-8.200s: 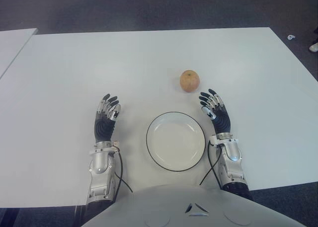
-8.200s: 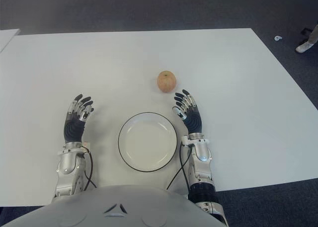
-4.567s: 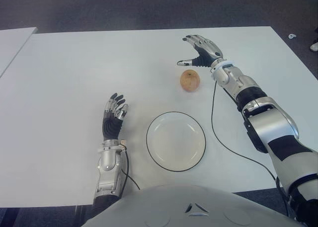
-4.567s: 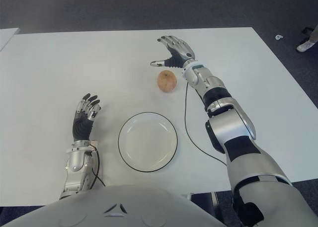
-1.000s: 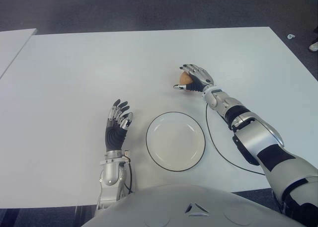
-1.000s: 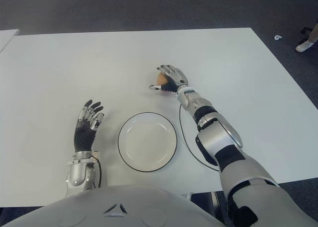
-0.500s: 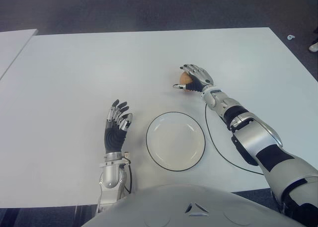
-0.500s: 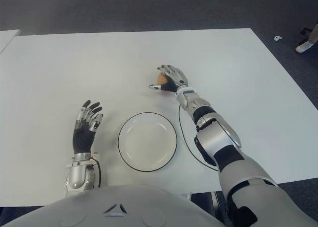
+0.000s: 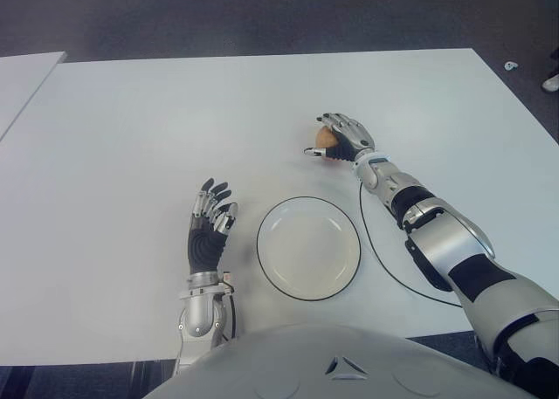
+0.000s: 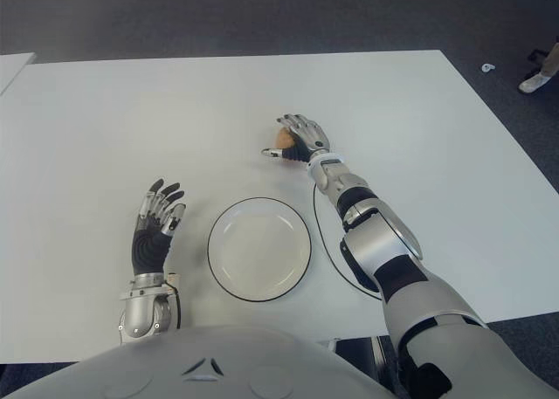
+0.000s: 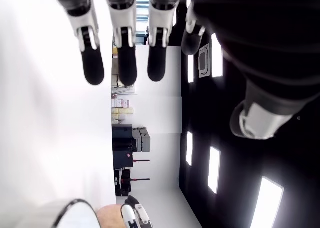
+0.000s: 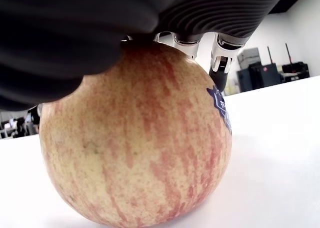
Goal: Put the apples into the plate.
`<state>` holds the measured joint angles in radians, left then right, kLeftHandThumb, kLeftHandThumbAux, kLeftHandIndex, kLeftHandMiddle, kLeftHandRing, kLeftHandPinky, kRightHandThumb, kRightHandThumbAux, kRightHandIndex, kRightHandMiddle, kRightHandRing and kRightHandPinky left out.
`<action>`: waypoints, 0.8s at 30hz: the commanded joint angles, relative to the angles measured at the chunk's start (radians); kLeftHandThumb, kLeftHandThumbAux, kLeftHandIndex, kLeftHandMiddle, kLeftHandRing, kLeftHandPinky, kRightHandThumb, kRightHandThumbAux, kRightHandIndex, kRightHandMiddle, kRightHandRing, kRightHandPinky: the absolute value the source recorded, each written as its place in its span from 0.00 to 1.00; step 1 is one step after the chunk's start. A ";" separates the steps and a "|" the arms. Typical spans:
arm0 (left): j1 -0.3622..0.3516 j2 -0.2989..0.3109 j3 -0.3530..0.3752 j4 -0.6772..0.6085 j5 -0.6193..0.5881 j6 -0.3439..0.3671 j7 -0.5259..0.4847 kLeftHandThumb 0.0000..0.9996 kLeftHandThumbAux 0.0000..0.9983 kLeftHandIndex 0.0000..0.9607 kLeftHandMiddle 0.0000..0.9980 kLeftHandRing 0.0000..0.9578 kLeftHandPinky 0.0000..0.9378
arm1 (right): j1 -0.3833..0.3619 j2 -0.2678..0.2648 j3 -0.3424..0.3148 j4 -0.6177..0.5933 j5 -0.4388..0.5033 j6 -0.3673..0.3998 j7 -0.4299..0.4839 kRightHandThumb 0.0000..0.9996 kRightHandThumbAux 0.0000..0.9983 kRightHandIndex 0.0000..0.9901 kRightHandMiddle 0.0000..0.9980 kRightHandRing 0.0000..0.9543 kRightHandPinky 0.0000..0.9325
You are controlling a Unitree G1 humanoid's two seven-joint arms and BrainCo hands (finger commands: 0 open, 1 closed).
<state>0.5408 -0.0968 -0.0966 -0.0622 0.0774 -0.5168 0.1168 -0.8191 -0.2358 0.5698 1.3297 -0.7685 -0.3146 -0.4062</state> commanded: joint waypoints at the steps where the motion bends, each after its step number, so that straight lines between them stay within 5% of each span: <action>1: 0.024 -0.026 -0.010 -0.006 0.000 -0.015 0.018 0.35 0.56 0.12 0.21 0.25 0.28 | 0.134 0.010 0.021 0.061 -0.011 0.043 0.075 0.29 0.21 0.00 0.00 0.00 0.00; 12: 0.060 -0.047 -0.046 -0.020 0.008 -0.035 0.040 0.36 0.55 0.12 0.21 0.24 0.27 | 0.144 -0.002 0.016 0.060 0.004 0.040 0.074 0.33 0.25 0.00 0.02 0.00 0.00; 19: 0.031 -0.045 -0.048 0.002 -0.008 -0.037 0.057 0.37 0.55 0.13 0.22 0.24 0.26 | 0.142 -0.004 -0.009 0.060 0.031 0.048 0.067 0.42 0.28 0.05 0.13 0.09 0.08; 23: 0.017 -0.048 -0.043 0.004 -0.022 -0.032 0.064 0.38 0.54 0.13 0.22 0.24 0.27 | 0.136 -0.011 -0.029 0.058 0.047 0.039 0.044 0.50 0.31 0.19 0.32 0.27 0.25; 24: 0.014 -0.048 -0.042 0.003 -0.025 -0.031 0.066 0.39 0.54 0.14 0.23 0.25 0.28 | 0.134 -0.012 -0.032 0.058 0.049 0.037 0.039 0.54 0.35 0.26 0.42 0.40 0.35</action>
<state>0.5601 -0.0982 -0.1383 -0.0719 0.0646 -0.5526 0.1655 -0.7994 -0.2416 0.5324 1.3247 -0.7170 -0.3147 -0.4141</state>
